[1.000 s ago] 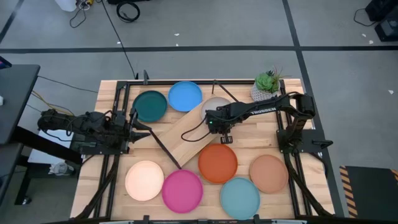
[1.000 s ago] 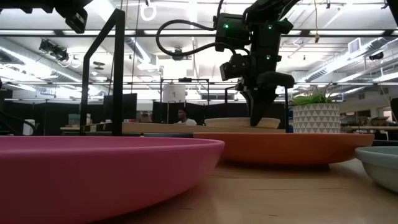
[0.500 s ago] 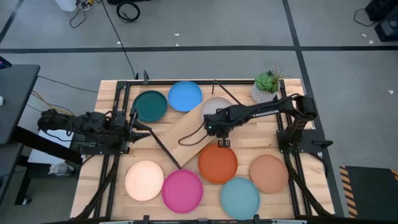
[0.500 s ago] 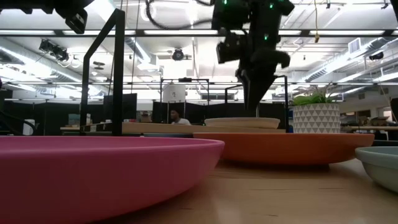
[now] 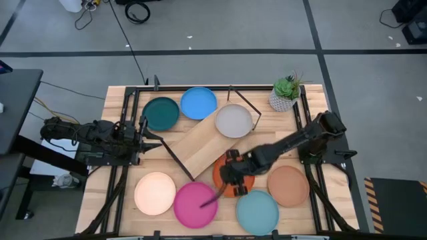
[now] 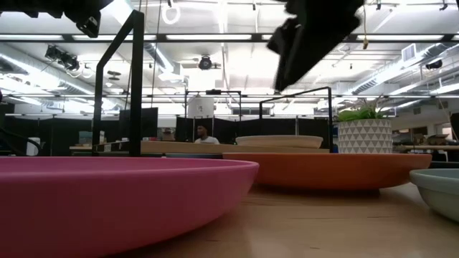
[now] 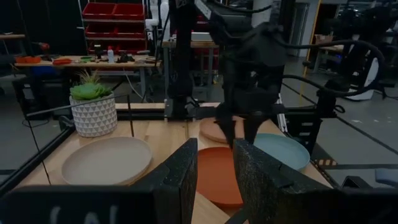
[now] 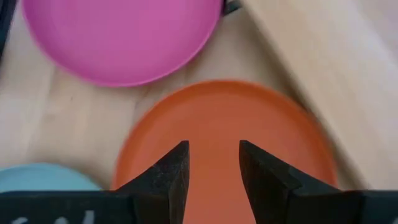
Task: Place and stack plates onto a shelf
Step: Stack the brown plate on top of the gray plate on the shelf
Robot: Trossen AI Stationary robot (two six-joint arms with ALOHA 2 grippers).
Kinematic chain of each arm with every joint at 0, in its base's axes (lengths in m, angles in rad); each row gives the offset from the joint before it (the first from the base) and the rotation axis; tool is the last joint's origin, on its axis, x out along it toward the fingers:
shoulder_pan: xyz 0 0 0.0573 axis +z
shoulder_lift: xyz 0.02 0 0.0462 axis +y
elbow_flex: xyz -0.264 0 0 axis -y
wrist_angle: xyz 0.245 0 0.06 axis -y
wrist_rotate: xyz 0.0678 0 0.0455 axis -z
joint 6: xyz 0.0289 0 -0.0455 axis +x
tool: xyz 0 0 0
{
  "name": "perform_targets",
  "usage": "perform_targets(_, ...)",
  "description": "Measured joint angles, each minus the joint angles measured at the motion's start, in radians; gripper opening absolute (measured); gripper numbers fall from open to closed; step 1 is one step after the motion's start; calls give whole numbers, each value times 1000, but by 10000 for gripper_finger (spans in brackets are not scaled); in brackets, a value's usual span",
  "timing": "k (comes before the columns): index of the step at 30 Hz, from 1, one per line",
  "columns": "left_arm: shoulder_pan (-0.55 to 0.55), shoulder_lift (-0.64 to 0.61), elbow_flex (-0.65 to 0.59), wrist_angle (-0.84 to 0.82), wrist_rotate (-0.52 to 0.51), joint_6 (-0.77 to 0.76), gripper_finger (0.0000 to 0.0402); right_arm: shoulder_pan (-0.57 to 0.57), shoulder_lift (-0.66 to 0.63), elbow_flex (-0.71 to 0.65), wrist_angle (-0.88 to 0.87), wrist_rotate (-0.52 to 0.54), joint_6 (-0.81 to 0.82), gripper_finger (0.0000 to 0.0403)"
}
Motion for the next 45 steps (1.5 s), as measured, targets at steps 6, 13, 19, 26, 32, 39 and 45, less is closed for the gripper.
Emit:
perform_targets(6,0,0,0,-2,0,0,110,78,0,-23,21,46,151,144)
perform_targets(13,0,0,-1,-10,0,-2,110,177,2,-36,-143,114,192,144)
perform_targets(19,0,0,-1,-21,0,-4,110,212,2,-35,-398,31,577,144)
perform_targets(26,0,0,-1,-8,0,-11,110,186,1,-118,-502,-126,960,134)
perform_targets(32,1,0,-1,-15,0,-11,110,183,0,-236,-336,-224,1059,133)
perform_targets(39,1,0,-1,-26,0,-11,110,178,-3,-244,-354,-231,1133,132)
perform_targets(45,1,0,-1,-42,0,-11,110,168,-5,-270,-326,-235,1164,127)
